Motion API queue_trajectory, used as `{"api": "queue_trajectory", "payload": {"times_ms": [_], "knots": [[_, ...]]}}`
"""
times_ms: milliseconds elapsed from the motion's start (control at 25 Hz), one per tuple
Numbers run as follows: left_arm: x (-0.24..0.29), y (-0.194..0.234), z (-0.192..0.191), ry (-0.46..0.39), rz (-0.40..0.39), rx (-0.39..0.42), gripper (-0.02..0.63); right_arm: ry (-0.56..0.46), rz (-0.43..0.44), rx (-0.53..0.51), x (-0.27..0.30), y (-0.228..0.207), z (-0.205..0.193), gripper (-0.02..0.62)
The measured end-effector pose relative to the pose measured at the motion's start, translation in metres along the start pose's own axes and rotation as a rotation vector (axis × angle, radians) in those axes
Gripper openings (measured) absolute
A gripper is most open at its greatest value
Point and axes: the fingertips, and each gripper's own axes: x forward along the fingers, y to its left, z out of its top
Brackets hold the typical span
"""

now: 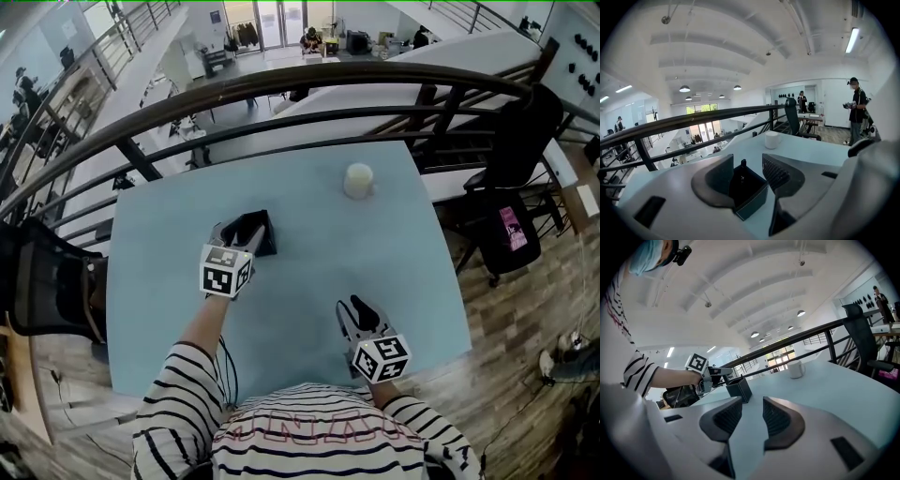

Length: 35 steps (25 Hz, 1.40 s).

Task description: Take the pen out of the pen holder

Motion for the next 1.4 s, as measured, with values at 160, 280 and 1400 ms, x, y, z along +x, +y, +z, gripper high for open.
{"api": "queue_trajectory", "payload": {"times_ms": [160, 280, 1400], "knots": [[0.016, 0.005, 0.000, 0.047, 0.016, 0.059, 0.169, 0.001, -0.007, 0.006, 0.000, -0.005, -0.001, 0.137], [0.028, 0.005, 0.000, 0.077, 0.012, 0.084, 0.169, 0.000, -0.013, 0.012, -0.001, -0.009, -0.001, 0.137], [0.080, 0.009, -0.031, 0.338, 0.002, -0.016, 0.065, -0.013, -0.067, 0.038, -0.011, -0.032, 0.005, 0.137]]}}
